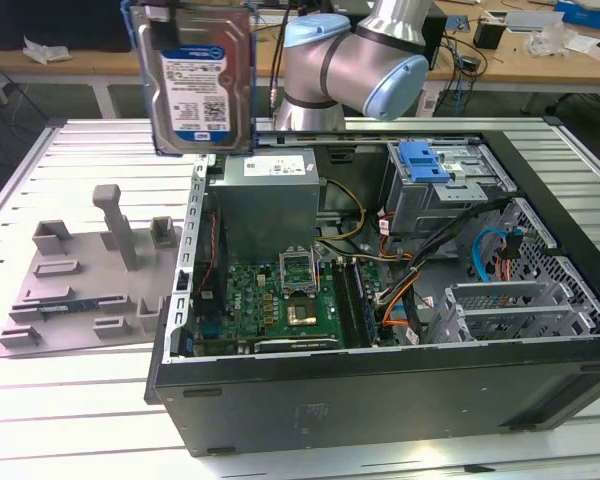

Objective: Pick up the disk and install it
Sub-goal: 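Pick up the disk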

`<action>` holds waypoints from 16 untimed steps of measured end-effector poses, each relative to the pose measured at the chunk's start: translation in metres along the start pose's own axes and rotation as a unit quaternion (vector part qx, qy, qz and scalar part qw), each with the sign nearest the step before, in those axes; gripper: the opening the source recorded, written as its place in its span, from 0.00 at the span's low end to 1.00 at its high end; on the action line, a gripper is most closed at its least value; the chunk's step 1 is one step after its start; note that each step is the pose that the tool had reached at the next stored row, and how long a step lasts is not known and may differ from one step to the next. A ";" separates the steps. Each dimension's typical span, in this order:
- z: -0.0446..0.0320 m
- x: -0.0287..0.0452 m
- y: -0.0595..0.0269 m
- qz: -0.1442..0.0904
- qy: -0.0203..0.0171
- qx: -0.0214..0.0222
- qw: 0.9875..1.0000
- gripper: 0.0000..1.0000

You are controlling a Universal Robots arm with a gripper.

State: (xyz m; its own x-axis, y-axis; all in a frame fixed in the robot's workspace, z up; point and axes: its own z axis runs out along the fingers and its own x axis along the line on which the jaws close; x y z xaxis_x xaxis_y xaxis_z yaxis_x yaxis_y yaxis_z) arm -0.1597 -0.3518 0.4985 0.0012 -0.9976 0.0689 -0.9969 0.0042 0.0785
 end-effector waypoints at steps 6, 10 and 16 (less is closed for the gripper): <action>-0.0035 0.0107 -0.0447 0.000 0.000 0.000 1.000 0.37; -0.0057 0.0176 -0.0727 0.000 0.000 0.000 1.000 0.37; -0.0081 0.0267 -0.1027 0.000 0.000 -0.001 1.000 0.37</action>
State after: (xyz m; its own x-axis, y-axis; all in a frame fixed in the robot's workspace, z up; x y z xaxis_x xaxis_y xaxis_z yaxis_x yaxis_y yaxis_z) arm -0.0566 -0.3783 0.5004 0.0014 -0.9976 0.0688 -0.9967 0.0042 0.0811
